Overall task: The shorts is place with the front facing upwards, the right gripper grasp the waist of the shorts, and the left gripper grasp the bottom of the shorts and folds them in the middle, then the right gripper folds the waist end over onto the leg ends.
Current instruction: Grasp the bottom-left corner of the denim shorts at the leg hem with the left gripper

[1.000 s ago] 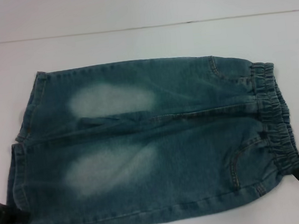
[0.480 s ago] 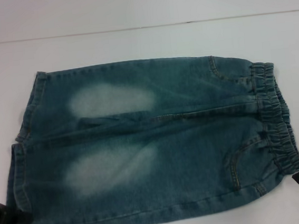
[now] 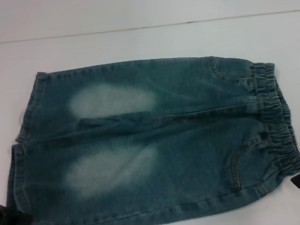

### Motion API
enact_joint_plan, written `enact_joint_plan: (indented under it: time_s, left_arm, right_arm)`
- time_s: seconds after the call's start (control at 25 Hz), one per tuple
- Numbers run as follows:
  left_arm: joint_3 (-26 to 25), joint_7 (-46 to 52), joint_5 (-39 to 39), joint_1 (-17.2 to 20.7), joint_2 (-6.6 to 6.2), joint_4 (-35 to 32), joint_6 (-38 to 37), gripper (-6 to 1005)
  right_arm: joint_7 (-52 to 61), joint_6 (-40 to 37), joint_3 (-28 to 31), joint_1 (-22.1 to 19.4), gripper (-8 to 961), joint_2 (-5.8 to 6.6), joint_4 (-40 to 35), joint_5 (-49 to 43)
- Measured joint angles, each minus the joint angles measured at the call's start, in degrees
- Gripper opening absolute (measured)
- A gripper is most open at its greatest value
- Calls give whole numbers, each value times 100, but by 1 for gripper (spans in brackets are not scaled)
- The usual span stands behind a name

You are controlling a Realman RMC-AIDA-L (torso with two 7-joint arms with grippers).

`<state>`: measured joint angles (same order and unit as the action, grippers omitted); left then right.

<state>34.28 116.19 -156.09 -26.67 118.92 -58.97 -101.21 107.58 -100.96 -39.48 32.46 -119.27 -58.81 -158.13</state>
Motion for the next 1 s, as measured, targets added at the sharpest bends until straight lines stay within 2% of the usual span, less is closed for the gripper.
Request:
enact_joint_plan:
  time_s: [1.0]
  left_arm:
    - [17,34,0,-28,45,-37,-10,64]
  right_arm:
    - [-294,171,-61,72,693,-15,200,429]
